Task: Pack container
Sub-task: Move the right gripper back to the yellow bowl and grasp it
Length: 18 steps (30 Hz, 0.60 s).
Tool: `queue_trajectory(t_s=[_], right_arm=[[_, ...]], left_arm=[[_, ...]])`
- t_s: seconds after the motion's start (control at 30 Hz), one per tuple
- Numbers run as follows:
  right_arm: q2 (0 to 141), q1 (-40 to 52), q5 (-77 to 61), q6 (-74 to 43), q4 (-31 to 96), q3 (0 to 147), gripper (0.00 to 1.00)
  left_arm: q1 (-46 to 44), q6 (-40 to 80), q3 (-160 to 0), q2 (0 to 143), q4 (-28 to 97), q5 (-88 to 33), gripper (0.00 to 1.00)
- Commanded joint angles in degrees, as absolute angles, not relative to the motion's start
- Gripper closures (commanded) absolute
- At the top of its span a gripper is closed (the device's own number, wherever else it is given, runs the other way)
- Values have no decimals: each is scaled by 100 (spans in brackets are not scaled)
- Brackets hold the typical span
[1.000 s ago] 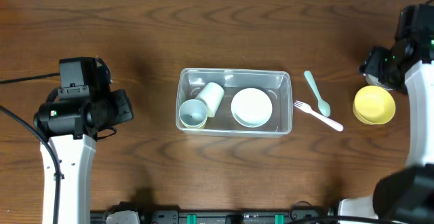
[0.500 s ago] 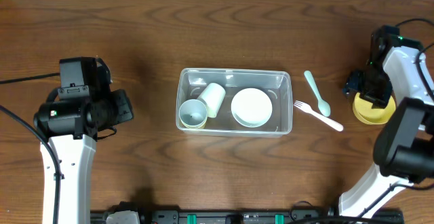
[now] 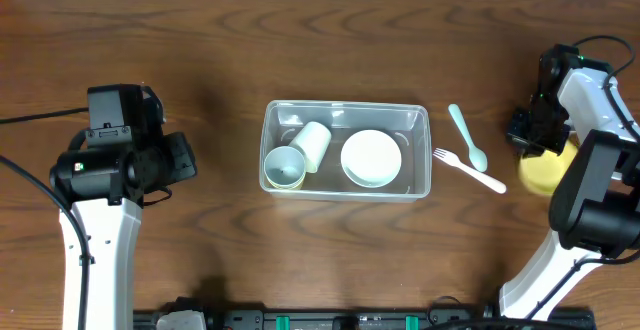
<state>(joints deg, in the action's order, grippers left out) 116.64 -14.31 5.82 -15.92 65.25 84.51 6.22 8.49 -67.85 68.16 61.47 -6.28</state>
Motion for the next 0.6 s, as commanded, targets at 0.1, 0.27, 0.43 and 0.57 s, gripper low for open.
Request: queue_trajectory(t_s=[0.1,0.27,0.43,0.57], right_arm=[[11662,-1446,554,-1555,6532,8425,99],[11131,-1253,333,-1249,6534,8523,99],[10178,-847,-174,-600,6530,8715,99],[9295,-196,-1007,143,6346,8735,99]], left_arm=[[646,731,-6803,6847,6163,-690,59],[646,731,-6803,6847,6163,-690,59],[646,731,-6803,6847,6163,-690,59],[646,733,-6803,6847,6163,-690,59]])
